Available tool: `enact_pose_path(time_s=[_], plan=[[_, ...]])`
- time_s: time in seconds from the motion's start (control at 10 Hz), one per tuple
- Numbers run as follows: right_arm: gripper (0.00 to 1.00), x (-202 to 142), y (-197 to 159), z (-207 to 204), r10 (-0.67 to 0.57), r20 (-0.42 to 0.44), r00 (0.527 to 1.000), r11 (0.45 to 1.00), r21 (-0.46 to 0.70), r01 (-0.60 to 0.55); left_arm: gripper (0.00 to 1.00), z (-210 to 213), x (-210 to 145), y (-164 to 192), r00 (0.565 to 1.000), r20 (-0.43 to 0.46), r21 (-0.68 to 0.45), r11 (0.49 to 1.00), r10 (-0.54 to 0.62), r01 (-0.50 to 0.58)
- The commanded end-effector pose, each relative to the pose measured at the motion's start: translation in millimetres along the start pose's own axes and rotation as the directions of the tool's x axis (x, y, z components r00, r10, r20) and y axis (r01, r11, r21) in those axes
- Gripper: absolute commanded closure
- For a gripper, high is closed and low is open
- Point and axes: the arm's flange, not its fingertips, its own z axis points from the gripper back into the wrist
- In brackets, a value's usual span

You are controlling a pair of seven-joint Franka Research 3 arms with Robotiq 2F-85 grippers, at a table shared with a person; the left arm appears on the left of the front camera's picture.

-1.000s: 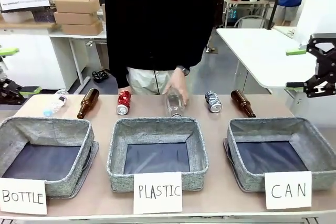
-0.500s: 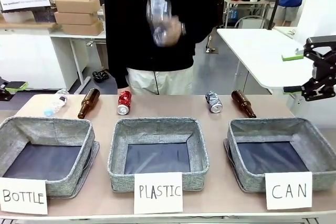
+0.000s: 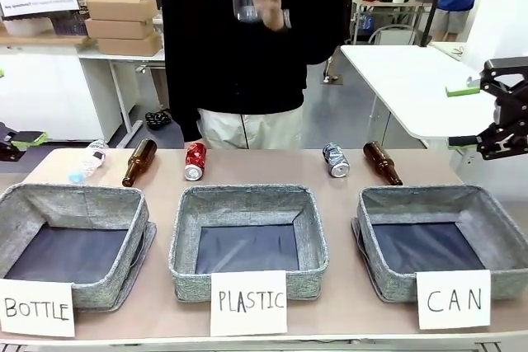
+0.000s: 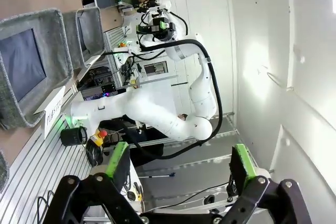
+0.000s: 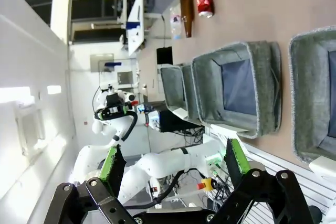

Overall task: Sort the can waste into the basket.
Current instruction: Pick up the can waste from the table and place it in the right Fabric basket.

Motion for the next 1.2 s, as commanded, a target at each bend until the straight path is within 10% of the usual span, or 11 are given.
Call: enact_pose_path(time_s=[0.0,0.2,0.4,0.8,1.1], plan=[[0.0,5,2,-2,0.018,0.002,1.0,1.0,0.024,-0.018,0.0,0,0,0,1.0,0.0,0.0,1.0,0.0,0.0],[0.0,5,2,-2,0.018,0.002,1.0,1.0,0.024,-0.018,0.0,-4,45,-4,1.0,0.001,0.368,0.93,0.006,-0.006],[0.0,5,2,-2,0.018,0.002,1.0,1.0,0.024,-0.018,0.0,0,24,-2,1.0,0.013,0.196,0.981,-0.017,0.014],[0.0,5,2,-2,0.018,0.002,1.0,1.0,0.024,-0.018,0.0,-1,36,1,1.0,0.009,0.242,0.97,-0.014,0.011],[0.0,5,2,-2,0.018,0.002,1.0,1.0,0.024,-0.018,0.0,-25,117,18,0.997,-0.037,0.767,0.637,-0.065,0.07]])
